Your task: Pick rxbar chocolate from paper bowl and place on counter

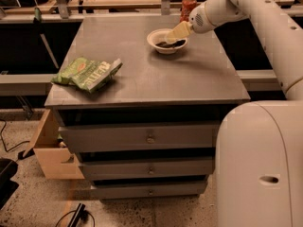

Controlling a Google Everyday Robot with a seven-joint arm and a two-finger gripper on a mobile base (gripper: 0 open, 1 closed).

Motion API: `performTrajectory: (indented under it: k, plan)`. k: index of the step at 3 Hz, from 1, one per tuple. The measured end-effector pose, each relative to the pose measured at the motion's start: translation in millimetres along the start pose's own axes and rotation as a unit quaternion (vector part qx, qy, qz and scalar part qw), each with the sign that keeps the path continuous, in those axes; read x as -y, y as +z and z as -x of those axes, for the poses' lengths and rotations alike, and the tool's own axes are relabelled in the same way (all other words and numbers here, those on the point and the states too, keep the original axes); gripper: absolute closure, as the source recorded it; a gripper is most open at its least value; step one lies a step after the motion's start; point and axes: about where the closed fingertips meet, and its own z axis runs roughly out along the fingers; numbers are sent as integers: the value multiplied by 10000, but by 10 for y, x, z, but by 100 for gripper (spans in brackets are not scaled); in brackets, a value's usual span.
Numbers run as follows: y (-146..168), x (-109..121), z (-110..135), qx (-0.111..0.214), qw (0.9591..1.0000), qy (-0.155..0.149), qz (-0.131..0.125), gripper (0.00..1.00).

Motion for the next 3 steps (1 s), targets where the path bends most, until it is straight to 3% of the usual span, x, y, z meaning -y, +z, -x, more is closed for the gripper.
performTrajectory:
  k: [2,3]
  plan:
    - [50,-2,-239,-163,9997,154,29,38]
    - [61,-19,-266,-182,9997,167,26,57]
